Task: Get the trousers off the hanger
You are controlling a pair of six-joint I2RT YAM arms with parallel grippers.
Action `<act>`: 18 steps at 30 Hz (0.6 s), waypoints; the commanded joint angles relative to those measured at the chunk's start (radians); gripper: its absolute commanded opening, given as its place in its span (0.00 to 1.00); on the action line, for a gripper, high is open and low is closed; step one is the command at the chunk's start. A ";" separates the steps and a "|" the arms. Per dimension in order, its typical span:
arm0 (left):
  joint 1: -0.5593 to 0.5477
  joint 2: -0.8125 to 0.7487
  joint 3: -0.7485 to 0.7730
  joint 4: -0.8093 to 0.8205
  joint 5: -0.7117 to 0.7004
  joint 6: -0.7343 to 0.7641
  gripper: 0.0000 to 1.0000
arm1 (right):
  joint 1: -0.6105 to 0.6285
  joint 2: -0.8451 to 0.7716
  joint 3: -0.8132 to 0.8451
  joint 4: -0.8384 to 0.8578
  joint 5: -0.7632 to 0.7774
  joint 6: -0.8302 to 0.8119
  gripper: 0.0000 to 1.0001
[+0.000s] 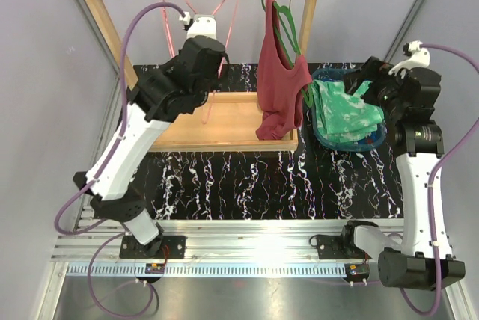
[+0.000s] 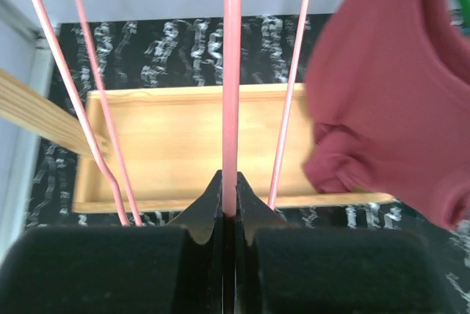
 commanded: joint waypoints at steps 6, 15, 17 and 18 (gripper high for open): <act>0.068 0.084 0.038 0.060 -0.179 0.140 0.00 | 0.001 -0.134 -0.176 -0.011 -0.162 0.039 0.99; 0.123 0.141 0.025 0.202 -0.207 0.229 0.00 | 0.001 -0.179 -0.272 0.032 -0.188 0.065 1.00; 0.149 0.150 0.025 0.184 -0.173 0.205 0.00 | 0.001 -0.184 -0.279 0.038 -0.196 0.072 0.99; 0.152 0.153 0.021 0.176 -0.153 0.197 0.00 | 0.001 -0.181 -0.280 0.037 -0.196 0.070 1.00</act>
